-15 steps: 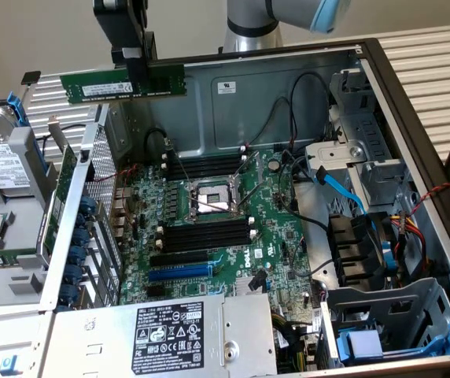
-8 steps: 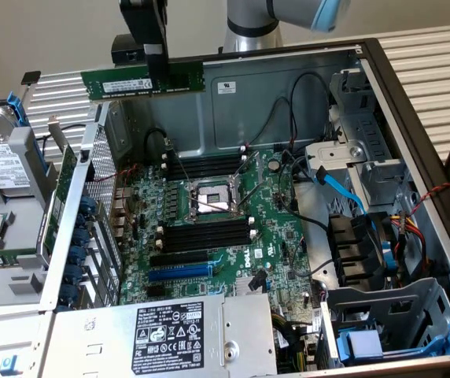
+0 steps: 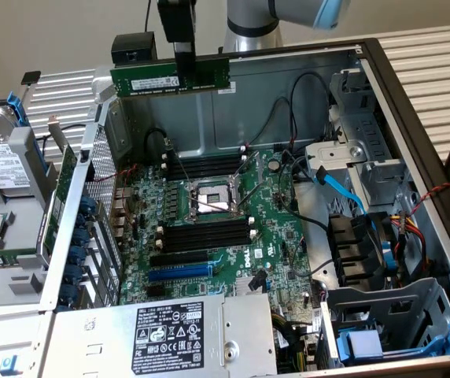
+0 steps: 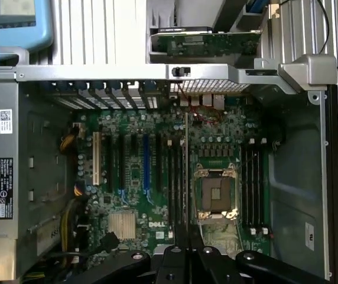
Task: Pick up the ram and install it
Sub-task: 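Insert the ram into the slot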
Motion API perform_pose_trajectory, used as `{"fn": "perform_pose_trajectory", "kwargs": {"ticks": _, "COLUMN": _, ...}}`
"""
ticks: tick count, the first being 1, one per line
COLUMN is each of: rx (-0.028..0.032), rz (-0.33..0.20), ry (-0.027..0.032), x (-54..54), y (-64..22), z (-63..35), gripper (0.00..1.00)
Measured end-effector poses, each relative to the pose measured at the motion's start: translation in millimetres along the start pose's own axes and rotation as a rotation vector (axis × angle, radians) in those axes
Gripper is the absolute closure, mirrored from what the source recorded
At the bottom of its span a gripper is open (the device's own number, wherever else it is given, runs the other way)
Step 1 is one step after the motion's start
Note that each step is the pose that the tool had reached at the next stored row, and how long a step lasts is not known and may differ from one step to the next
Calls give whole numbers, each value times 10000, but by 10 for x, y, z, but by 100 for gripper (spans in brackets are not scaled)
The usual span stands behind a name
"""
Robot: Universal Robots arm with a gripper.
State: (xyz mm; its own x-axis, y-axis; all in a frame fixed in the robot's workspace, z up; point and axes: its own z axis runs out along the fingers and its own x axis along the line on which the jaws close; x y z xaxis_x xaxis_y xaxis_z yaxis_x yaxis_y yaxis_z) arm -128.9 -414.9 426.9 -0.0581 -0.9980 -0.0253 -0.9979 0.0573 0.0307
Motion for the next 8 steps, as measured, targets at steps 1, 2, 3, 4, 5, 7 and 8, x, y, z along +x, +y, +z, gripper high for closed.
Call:
{"fn": "perform_pose_trajectory", "kwargs": {"ticks": 1, "rx": -1, "rz": 1, "ry": 6, "x": -12, "y": -34, "z": 6, "gripper": 88}}
{"fn": "perform_pose_trajectory", "kwargs": {"ticks": 2, "rx": 0, "rz": 2, "ry": 10, "x": -24, "y": -66, "z": 12, "gripper": 88}}
{"fn": "perform_pose_trajectory", "kwargs": {"ticks": 3, "rx": 1, "rz": 3, "ry": 15, "x": -39, "y": -96, "z": 18, "gripper": 88}}
{"fn": "perform_pose_trajectory", "kwargs": {"ticks": 4, "rx": 2, "rz": 3, "ry": 17, "x": -61, "y": -118, "z": 24, "gripper": 88}}
{"fn": "perform_pose_trajectory", "kwargs": {"ticks": 5, "rx": 1, "rz": 6, "ry": 19, "x": -89, "y": -129, "z": 29, "gripper": 88}}
{"fn": "perform_pose_trajectory", "kwargs": {"ticks": 7, "rx": 2, "rz": 4, "ry": 19, "x": -140, "y": -133, "z": 39, "gripper": 88}}
{"fn": "perform_pose_trajectory", "kwargs": {"ticks": 8, "rx": 2, "rz": 4, "ry": 18, "x": -166, "y": -132, "z": 46, "gripper": 88}}
